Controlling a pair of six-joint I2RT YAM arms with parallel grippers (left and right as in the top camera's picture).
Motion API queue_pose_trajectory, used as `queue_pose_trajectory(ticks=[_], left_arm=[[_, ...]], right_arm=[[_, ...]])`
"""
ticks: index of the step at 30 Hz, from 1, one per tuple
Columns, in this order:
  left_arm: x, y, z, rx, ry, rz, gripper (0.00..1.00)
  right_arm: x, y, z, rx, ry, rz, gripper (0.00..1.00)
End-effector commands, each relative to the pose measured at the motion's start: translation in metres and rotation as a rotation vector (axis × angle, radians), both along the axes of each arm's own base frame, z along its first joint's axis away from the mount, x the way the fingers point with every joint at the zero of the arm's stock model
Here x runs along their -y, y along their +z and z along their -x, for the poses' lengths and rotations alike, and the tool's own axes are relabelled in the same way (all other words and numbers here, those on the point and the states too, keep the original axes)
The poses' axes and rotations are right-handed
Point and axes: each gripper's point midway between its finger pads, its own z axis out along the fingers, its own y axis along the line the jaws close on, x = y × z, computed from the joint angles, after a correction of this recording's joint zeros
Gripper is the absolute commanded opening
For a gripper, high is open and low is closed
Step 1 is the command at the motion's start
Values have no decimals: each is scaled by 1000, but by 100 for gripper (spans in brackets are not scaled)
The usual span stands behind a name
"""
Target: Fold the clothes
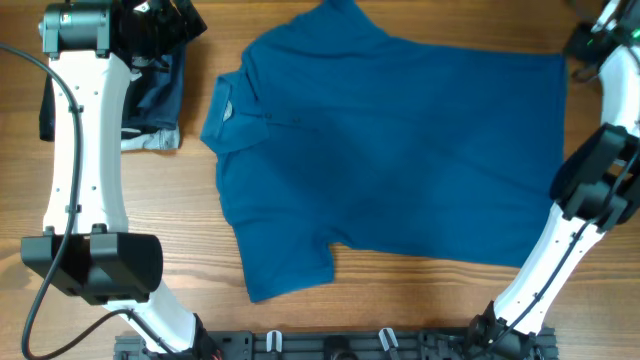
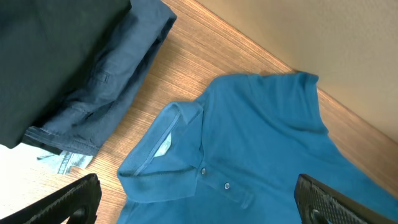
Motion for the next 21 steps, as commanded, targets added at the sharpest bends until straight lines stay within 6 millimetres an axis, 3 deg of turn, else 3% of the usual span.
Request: queue_pose_trajectory(ticks=[1, 6, 9, 11, 16, 21], left_arm=[[1, -4, 0, -9, 0, 7, 100], [1, -4, 0, -9, 0, 7, 100], [1, -4, 0, -9, 0, 7, 100], [1, -4, 0, -9, 0, 7, 100], [1, -4, 0, -9, 0, 7, 100], [1, -4, 0, -9, 0, 7, 100]], right_arm=[[-20, 94, 10, 108, 58, -11, 64], [-58, 183, 64, 149, 105, -52, 73], [-73, 220, 97, 160, 106, -45, 81], [-87, 241, 129, 144, 105, -53, 90], [-110, 247, 180, 62, 64, -130, 99], [-120, 235, 201, -25, 45, -182, 100]])
